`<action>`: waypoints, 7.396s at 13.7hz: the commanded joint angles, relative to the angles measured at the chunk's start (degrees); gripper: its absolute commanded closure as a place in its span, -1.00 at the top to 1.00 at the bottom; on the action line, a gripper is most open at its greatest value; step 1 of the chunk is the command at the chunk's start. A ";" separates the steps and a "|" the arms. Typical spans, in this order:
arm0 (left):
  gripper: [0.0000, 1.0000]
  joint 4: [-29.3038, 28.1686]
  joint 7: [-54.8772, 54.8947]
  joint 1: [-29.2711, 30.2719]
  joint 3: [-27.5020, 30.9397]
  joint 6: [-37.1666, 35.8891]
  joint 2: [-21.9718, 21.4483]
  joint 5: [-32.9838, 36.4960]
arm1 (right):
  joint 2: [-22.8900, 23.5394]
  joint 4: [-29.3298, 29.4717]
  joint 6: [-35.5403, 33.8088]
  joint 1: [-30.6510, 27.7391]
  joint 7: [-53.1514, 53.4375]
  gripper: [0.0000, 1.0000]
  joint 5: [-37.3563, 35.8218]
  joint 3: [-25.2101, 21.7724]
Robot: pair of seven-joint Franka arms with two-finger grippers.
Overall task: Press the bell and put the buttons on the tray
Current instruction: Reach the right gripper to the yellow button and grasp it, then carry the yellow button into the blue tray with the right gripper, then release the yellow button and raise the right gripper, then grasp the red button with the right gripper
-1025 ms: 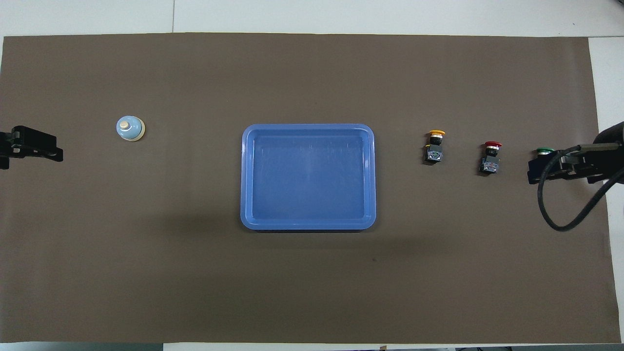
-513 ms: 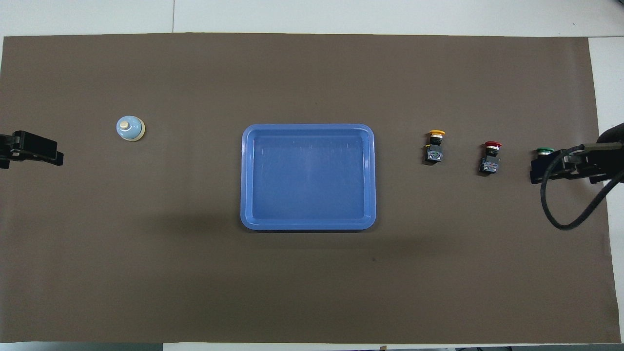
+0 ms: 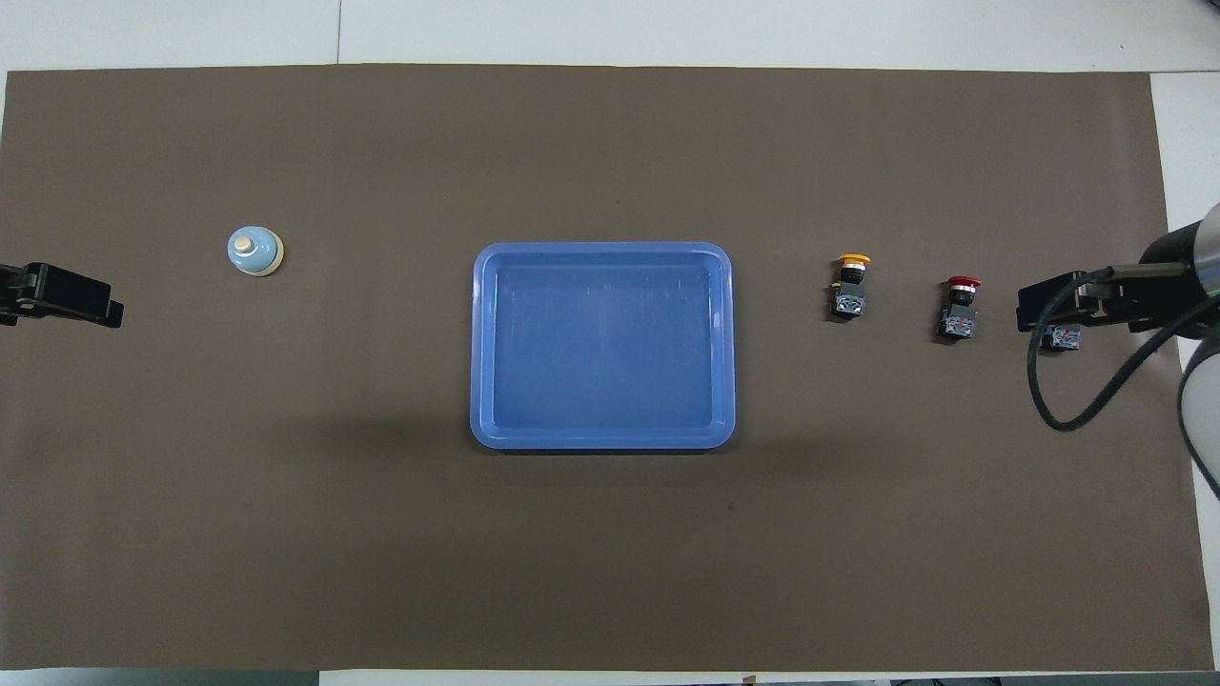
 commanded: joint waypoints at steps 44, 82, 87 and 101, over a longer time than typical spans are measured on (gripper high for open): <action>1.00 0.68 0.80 0.07 0.41 -0.87 -0.17 0.07 | 21.87 4.35 18.08 20.21 29.79 -1.00 -0.30 0.84; 1.00 0.68 0.89 0.07 0.41 -0.87 -0.17 0.07 | 17.47 -7.42 29.40 -5.07 4.32 1.00 -2.31 0.14; 1.00 0.68 0.80 0.07 0.41 -0.87 -0.17 0.07 | 20.73 -12.76 38.96 -5.52 10.65 1.00 -2.31 0.14; 1.00 0.68 0.89 0.07 0.41 -0.87 -0.17 0.07 | 19.85 -19.30 40.76 -5.26 9.60 -1.00 -2.40 0.23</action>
